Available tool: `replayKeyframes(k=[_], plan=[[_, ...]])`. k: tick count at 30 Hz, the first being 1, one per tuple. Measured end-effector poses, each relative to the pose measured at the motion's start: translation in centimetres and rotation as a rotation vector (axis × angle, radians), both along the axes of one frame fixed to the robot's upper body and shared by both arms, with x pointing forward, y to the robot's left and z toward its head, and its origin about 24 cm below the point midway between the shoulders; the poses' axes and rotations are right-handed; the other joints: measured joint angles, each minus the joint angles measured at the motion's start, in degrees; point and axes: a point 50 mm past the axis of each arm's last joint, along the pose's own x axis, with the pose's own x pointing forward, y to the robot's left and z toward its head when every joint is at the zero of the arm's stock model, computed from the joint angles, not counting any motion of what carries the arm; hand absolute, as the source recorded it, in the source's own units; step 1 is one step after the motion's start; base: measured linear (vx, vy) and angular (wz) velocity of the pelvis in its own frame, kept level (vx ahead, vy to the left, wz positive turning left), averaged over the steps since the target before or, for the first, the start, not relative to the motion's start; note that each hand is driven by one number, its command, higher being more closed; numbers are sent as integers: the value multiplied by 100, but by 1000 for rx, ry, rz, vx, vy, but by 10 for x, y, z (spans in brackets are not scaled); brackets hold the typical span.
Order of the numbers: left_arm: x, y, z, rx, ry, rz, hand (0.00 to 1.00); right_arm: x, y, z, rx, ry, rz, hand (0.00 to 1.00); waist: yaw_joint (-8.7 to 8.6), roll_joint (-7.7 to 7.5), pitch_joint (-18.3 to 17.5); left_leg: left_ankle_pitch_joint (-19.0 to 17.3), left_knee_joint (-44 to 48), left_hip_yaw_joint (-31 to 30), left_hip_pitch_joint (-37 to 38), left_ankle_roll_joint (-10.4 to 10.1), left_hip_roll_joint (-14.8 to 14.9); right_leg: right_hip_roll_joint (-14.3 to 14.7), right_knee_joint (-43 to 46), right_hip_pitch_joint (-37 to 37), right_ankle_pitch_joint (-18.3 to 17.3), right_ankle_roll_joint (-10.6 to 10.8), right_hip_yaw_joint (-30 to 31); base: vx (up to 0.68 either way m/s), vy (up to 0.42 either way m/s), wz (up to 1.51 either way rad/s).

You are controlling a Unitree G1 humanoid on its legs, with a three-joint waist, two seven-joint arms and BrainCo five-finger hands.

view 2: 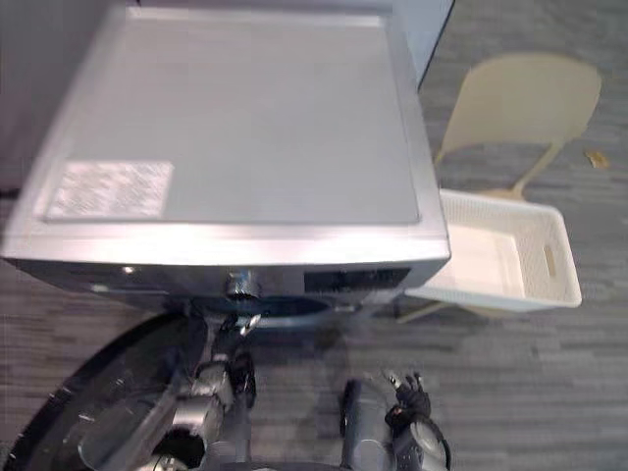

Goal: Pick up the laundry basket with both hands and put the clothes into the washing machine.

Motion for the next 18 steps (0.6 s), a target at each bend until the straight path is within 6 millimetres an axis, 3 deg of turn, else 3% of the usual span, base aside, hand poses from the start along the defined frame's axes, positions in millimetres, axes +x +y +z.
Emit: replayKeyframes(k=[1,5,8,13,14,18], plan=[[-15,1,-9,-3,43,-4,0,-11,-3,-5,6,38,-16,0,0,67,-217,176,-457,15,285,2,-58,-5,-469,323,155,35,-122,167,17,20],[-54,10,-38,41,221,-38,0,-35,-4,-19,27,160,-34,0,-18,108,-771,931,-2061,28,1216,-14,-277,25,-1808,1147,674,101,-346,233,19,19],[-76,19,-52,71,326,-64,0,-47,-5,-26,51,224,-64,0,-19,132,-974,1258,-2912,66,1769,-31,-295,149,-2547,1624,971,110,-414,139,7,-1],[-100,41,-64,83,459,-12,0,-63,-2,-34,84,297,-28,0,-74,77,-1201,1376,-3342,188,2218,-53,-300,205,-2864,1912,1032,125,-320,84,-11,-15],[-107,47,-67,81,494,2,0,-66,-1,-35,93,317,-13,0,-154,69,-1214,1374,-3346,187,2264,-55,-300,209,-2899,1975,1032,124,-309,39,-22,-7],[-115,52,-69,62,533,27,0,-73,-2,-37,109,352,17,0,-179,81,-1220,1345,-3387,307,2344,-70,-294,218,-2971,1979,1055,112,-155,-21,3,-15]])
